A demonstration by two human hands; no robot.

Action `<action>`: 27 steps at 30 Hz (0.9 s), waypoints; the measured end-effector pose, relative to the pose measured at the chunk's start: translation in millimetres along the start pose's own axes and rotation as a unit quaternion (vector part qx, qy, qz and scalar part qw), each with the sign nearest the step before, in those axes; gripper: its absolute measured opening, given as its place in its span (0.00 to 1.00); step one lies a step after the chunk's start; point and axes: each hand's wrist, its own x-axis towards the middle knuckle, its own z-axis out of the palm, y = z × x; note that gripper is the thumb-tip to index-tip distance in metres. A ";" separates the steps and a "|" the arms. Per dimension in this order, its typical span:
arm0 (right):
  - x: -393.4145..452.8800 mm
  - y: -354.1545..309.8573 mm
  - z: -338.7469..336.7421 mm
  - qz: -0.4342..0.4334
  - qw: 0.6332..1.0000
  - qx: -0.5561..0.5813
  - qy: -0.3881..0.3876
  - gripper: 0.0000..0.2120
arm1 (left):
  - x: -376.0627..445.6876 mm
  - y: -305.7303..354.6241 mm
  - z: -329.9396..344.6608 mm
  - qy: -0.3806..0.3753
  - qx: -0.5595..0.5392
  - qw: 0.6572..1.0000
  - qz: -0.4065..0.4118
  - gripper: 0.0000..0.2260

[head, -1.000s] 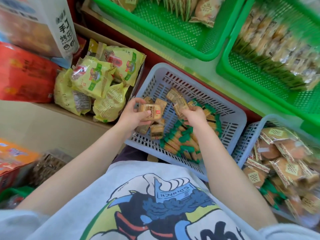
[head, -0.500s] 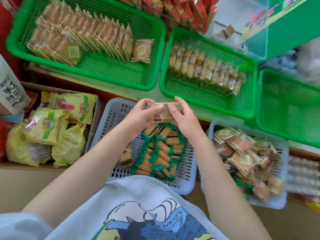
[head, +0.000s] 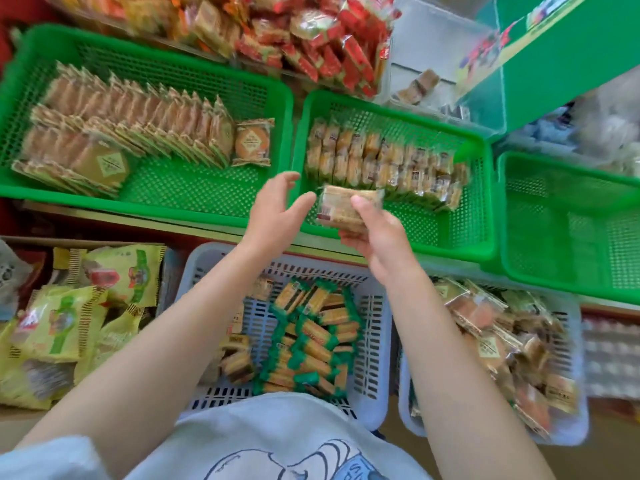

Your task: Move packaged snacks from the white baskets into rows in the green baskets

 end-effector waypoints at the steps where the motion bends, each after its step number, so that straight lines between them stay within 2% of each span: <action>1: 12.6 -3.1 0.6 -0.005 0.999 -0.021 0.036 0.16 | 8.7 -12.8 -1.9 0.015 0.114 0.993 0.027 0.27; 2: 24.7 -6.2 2.6 -0.008 0.996 -0.055 0.063 0.19 | 15.6 -25.4 -3.9 0.002 0.205 0.978 0.036 0.30; 4: 47.0 -10.3 10.8 0.011 0.983 -0.161 0.082 0.23 | 25.7 -45.0 -3.0 -0.063 0.303 0.951 0.019 0.35; 6: 64.6 -9.9 22.4 0.041 0.960 -0.264 0.079 0.28 | 30.8 -53.3 2.5 -0.099 0.338 0.936 0.005 0.37; 10: 95.6 -1.4 49.4 0.060 0.938 -0.331 0.082 0.41 | 34.8 -48.1 0.6 -0.127 0.356 0.926 -0.007 0.39; 14: 118.7 10.1 67.9 0.086 0.946 -0.304 0.067 0.55 | 36.6 -50.5 -3.6 -0.133 0.355 0.925 0.009 0.40; 18: 128.6 21.4 64.5 0.151 0.953 -0.245 0.097 0.51 | 37.4 -50.1 -3.4 -0.135 0.355 0.925 0.019 0.40; 21: 135.0 26.3 62.3 0.203 0.954 -0.218 0.041 0.54 | 38.1 -50.5 -3.9 -0.132 0.351 0.927 0.016 0.40; 23: 147.0 31.2 62.4 0.194 0.963 -0.184 0.018 0.55 | 38.4 -51.4 -3.8 -0.130 0.349 0.928 0.016 0.40; 27: 209.7 74.1 43.4 0.151 0.967 -0.199 0.054 0.75 | 38.2 -50.5 -5.5 -0.130 0.343 0.930 0.013 0.40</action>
